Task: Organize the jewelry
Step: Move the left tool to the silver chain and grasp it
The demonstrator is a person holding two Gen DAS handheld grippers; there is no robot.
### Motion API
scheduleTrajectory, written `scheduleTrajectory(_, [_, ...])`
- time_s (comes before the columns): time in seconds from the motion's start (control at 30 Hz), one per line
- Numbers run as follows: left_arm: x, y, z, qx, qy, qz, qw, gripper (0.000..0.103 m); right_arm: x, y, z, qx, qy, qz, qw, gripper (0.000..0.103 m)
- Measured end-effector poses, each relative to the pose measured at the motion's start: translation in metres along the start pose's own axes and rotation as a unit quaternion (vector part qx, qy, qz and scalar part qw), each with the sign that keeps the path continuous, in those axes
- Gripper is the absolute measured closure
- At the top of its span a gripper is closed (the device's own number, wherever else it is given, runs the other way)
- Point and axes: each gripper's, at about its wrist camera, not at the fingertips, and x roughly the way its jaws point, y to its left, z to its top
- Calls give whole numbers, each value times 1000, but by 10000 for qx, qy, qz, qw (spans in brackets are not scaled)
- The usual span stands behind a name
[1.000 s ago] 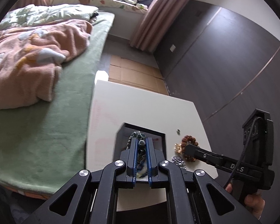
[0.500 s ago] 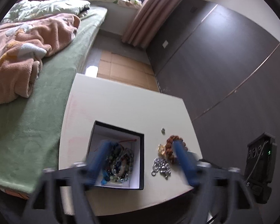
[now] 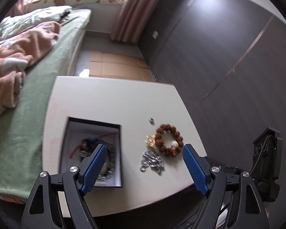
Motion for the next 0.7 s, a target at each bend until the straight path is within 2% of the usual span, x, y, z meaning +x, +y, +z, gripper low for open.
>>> scheduleTrajectory(0.3, [41, -47, -17, 630, 677, 123, 9956, 21, -15, -41, -6, 348, -144, -43, 9993, 56])
scheduleTrajectory(0.43, [66, -55, -23, 724, 1046, 309, 9914, 25, -20, -54, -7, 411, -220, -34, 9989, 56])
scheduleTrajectory(0.63, [97, -64, -27, 885, 1343, 674, 9847, 25, -26, -69, -7, 453, -312, 8, 9985, 56])
scheduleTrajectory(0.7, [109, -62, -28, 881, 1452, 812, 9821, 29, -28, -76, -7, 550, -319, 77, 9979, 56])
